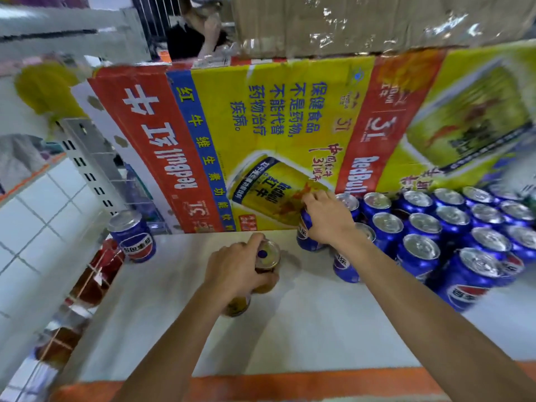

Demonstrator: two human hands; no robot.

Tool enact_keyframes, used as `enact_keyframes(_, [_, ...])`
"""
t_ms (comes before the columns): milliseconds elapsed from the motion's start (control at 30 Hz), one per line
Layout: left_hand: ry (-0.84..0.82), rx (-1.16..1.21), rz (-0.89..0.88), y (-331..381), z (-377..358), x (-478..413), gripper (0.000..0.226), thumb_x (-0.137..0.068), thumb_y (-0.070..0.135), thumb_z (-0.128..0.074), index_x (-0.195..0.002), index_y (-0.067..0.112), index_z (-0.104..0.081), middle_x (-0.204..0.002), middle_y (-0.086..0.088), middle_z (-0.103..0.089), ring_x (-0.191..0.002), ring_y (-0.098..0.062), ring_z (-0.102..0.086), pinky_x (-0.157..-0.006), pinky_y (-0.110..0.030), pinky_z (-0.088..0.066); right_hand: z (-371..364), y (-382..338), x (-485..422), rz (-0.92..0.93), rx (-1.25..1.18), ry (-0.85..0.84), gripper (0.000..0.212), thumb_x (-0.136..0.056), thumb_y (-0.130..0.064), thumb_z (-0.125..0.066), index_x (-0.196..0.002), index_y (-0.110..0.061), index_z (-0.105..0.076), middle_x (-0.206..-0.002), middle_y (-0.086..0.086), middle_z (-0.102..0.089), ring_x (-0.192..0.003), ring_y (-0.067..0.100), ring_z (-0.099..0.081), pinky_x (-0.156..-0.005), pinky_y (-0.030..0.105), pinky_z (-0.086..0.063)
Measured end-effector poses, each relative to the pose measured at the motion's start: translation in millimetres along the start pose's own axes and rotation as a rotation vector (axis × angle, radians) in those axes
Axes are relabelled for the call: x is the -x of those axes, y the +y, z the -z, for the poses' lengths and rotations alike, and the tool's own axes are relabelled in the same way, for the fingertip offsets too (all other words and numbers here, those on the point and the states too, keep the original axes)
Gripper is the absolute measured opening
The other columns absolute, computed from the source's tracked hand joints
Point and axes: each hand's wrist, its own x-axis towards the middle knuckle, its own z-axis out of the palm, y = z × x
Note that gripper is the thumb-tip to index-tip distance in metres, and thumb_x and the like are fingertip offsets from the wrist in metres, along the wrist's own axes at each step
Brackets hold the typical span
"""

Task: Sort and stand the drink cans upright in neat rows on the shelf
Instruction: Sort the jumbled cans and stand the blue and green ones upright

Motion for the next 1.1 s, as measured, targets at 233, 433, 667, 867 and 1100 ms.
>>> enact_keyframes(233, [0.041,0.075,0.007,1.2,5.8,10.8,0.079,-0.073,0.069,-0.063,-0.136,0.039,-0.026,-0.122,0.001,-0.061,-0.103,-0.028,-0.059,-0.078,-0.034,-0.044,6.7,10.0,7.1,0.121,-0.15,0.006,0.071,-0.077,-0.008,-0.065,-0.141,-0.016,-0.036,-0.142,0.009,-0.035,-0.132,0.027,-0.029,-0.108,0.038,-0.033])
enact_keyframes(433, [0.16,0.69,-0.028,3.0,24.0,17.3,0.072,-0.063,0.06,-0.077,-0.125,0.048,-0.042,-0.113,0.021,-0.06,-0.102,-0.007,-0.058,-0.083,-0.028,-0.049,2.7,4.1,74.9,0.259,-0.789,-0.181,0.085,-0.076,-0.021,-0.075,-0.145,-0.032,-0.026,-0.149,-0.009,-0.033,-0.134,0.002,-0.032,-0.107,0.02,-0.032])
enact_keyframes(667, [-0.021,1.566,-0.057,51.9,32.8,10.5,0.056,-0.07,0.028,-0.077,-0.119,0.039,-0.052,-0.108,0.005,-0.066,-0.096,-0.019,-0.067,-0.064,-0.03,-0.056,16.1,-1.0,116.9,-0.049,-1.412,0.161,0.066,-0.073,-0.008,-0.078,-0.123,-0.037,-0.046,-0.12,-0.012,-0.052,-0.105,0.006,-0.06,-0.078,0.023,-0.054])
enact_keyframes(867, [-0.086,1.885,0.115,124.1,50.8,6.3,0.049,-0.076,0.036,-0.065,-0.123,0.024,-0.057,-0.086,-0.004,-0.074,-0.066,-0.017,-0.07,-0.052,-0.03,-0.056,28.5,15.3,146.9,-0.316,-1.692,0.769,0.066,-0.069,-0.025,-0.078,-0.125,-0.034,-0.044,-0.119,0.001,-0.059,-0.105,0.019,-0.064,-0.084,0.041,-0.055])
enact_keyframes(1100, [-0.27,1.627,-0.004,242.9,52.5,23.2,0.004,-0.087,0.024,-0.065,-0.085,0.023,-0.068,-0.079,0.004,-0.072,-0.073,-0.015,-0.07,-0.063,-0.031,-0.057,55.4,108.1,195.1,-0.554,-1.91,0.915,0.051,-0.085,-0.014,-0.066,-0.129,-0.018,-0.042,-0.104,0.004,-0.066,-0.074,0.026,-0.069,-0.066,0.042,-0.058])
